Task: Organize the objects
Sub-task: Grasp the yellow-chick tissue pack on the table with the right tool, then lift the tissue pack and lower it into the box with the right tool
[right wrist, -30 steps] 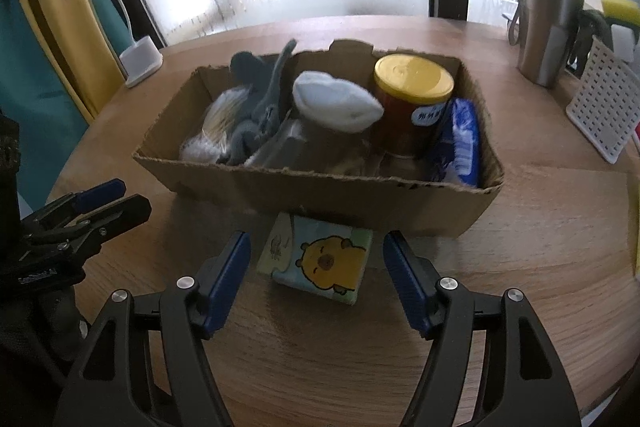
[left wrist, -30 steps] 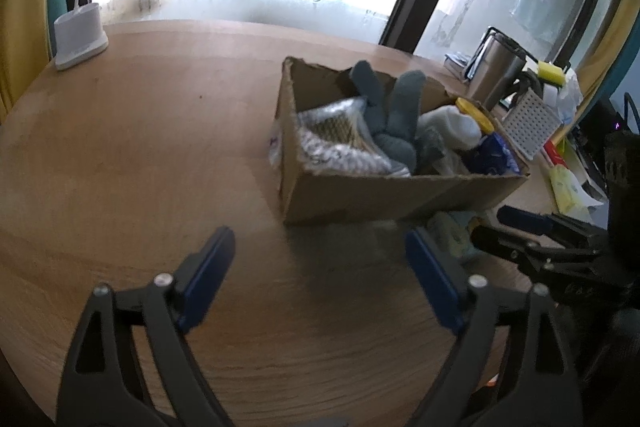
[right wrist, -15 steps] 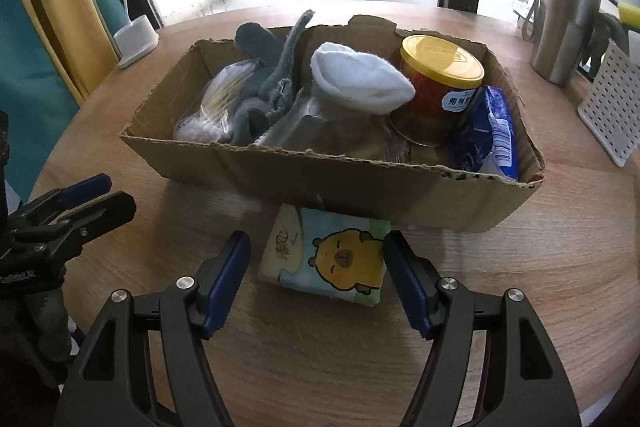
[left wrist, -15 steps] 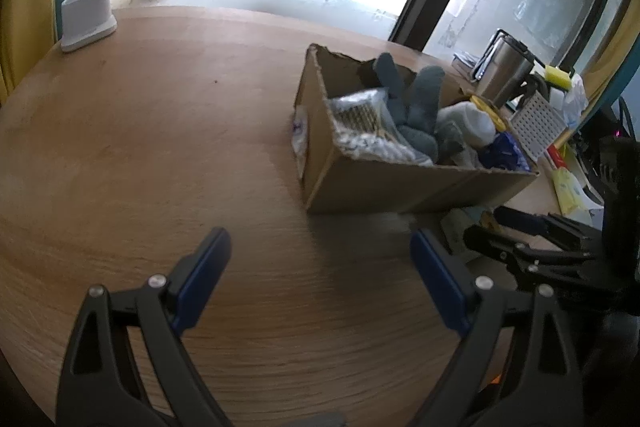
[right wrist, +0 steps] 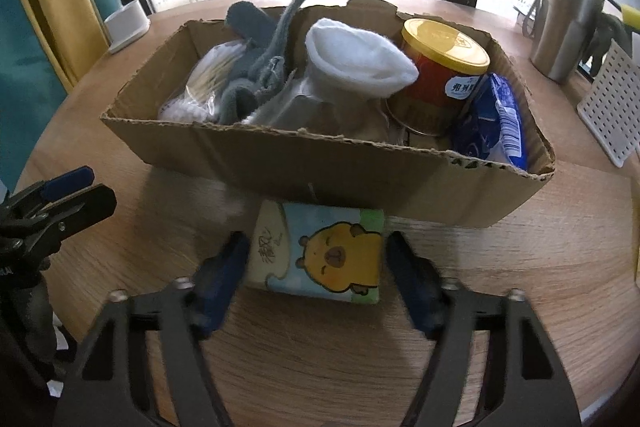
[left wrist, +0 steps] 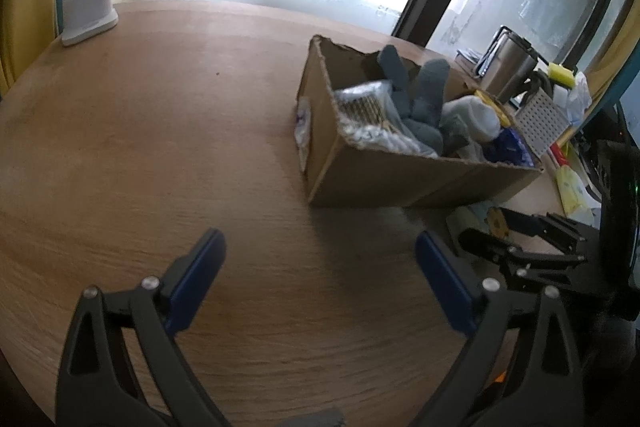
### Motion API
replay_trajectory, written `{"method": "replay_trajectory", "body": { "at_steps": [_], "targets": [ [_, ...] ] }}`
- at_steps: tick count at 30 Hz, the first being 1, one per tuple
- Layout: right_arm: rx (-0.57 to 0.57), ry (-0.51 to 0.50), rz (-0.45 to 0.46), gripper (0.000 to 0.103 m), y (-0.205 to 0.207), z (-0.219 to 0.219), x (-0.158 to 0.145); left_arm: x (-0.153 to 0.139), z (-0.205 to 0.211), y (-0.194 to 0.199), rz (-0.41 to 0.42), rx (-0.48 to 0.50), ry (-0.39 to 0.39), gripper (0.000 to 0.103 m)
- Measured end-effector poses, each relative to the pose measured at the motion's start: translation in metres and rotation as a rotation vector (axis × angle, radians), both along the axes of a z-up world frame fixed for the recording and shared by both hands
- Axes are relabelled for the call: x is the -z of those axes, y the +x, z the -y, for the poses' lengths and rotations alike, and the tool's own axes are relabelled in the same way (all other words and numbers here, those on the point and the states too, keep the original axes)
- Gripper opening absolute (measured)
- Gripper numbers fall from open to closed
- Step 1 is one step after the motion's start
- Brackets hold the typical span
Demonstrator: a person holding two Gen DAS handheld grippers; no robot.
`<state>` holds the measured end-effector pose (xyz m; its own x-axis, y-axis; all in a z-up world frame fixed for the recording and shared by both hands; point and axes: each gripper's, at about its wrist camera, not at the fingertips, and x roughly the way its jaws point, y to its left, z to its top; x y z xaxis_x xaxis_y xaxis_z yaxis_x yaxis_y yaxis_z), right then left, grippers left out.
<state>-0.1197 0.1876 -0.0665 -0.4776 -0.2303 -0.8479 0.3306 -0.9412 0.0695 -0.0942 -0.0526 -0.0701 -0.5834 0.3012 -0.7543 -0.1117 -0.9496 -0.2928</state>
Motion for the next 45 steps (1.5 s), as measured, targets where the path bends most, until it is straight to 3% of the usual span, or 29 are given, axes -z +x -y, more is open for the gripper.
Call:
{"method": "replay_trajectory", "body": {
  "at_steps": [26, 45],
  "targets": [
    [-0.006, -0.131, -0.064, 0.069, 0.019, -0.042, -0.049, -0.03, -0.034, 0.008, -0.042, 0.032, -0.023, 0.097],
    [-0.006, -0.153, -0.092, 0.069, -0.008, -0.059, -0.074, -0.042, -0.035, -0.004, -0.06, 0.016, -0.014, 0.097]
  ]
}}
